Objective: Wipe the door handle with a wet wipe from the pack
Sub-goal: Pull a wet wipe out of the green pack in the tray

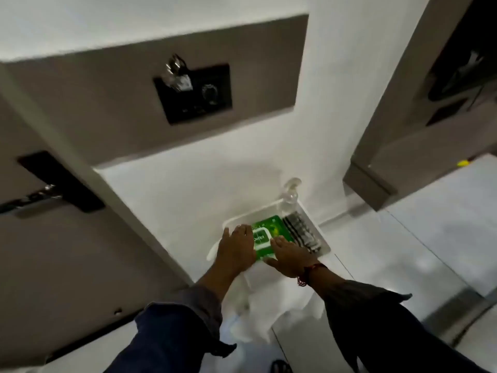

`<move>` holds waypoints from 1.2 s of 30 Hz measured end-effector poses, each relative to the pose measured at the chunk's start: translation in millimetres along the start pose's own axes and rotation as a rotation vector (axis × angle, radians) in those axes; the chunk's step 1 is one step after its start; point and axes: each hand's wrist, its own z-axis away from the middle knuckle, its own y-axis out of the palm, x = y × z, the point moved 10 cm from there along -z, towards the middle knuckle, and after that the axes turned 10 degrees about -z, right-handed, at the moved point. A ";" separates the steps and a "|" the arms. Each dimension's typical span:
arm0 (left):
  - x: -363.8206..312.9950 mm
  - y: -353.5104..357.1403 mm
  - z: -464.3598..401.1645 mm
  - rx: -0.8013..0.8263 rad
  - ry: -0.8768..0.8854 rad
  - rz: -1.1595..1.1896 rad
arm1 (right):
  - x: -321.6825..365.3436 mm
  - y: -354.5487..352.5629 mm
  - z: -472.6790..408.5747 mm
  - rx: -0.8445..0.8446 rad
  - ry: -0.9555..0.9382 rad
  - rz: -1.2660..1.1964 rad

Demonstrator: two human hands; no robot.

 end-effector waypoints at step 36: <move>-2.3 35.8 -68.0 -0.150 0.054 -0.189 | -30.4 38.9 -75.6 0.201 0.088 0.276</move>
